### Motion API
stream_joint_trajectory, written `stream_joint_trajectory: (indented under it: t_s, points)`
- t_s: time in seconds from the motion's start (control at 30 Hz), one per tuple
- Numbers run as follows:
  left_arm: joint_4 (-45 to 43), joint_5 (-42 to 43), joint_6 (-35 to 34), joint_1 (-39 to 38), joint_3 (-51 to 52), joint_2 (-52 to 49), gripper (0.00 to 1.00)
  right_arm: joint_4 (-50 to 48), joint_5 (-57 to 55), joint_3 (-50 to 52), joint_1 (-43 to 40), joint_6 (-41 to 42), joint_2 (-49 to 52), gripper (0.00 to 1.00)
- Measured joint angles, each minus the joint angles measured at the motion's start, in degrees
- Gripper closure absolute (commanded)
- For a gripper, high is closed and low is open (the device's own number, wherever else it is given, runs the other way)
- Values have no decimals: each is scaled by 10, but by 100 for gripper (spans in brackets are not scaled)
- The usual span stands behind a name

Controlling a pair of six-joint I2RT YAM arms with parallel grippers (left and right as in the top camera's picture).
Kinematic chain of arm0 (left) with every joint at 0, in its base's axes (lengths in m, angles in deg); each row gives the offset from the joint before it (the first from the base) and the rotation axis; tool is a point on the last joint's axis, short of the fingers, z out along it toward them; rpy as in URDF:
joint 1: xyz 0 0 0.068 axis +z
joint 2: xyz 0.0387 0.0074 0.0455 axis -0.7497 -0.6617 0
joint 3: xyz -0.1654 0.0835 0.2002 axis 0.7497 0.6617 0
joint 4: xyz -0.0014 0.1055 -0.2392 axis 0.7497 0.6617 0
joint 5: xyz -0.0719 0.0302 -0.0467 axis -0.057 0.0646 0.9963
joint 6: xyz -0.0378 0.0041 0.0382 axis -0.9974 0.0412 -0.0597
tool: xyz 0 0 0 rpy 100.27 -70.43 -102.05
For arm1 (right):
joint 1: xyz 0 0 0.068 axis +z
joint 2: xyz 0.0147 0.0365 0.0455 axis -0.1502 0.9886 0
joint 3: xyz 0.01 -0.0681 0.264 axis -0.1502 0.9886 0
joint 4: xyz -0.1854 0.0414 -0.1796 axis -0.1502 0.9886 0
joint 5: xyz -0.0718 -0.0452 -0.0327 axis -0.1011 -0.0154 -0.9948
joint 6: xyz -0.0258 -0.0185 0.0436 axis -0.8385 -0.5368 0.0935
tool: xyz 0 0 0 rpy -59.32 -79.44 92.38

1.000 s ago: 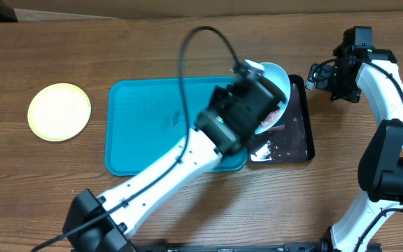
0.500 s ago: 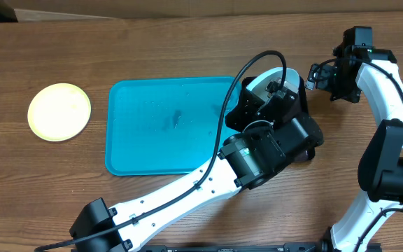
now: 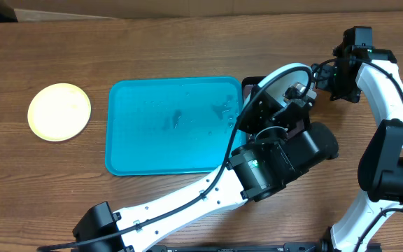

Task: Clean dirty plates on tray and stack at the side
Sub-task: 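Carry the white plate left and set it on the plate stack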

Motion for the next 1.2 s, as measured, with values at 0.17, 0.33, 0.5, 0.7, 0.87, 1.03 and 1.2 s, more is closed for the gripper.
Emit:
stream_joint_trajectory:
  t_s: [0.17,0.33,0.5,0.7,0.87,1.03,1.2]
  points:
    - [-2,-14,20,-8,0,-26,96,0,0,0,0,0,0,0]
    - [-4,-33,41,-17,0,-63,96,0,0,0,0,0,0,0]
    - [-4,-43,49,-18,0,-93,96,0,0,0,0,0,0,0]
    - [-7,-47,49,-19,0,-94,96,-2,0,0,0,0,0,0]
    - [-8,-47,49,-20,0,-94,96,-17,1,0,-3,1,0,0]
    - [-8,-47,49,-20,0,-94,96,-19,16,0,-52,41,0,0]
    - [-73,-60,81,-20,0,-94,96,-12,45,0,-120,63,0,0]
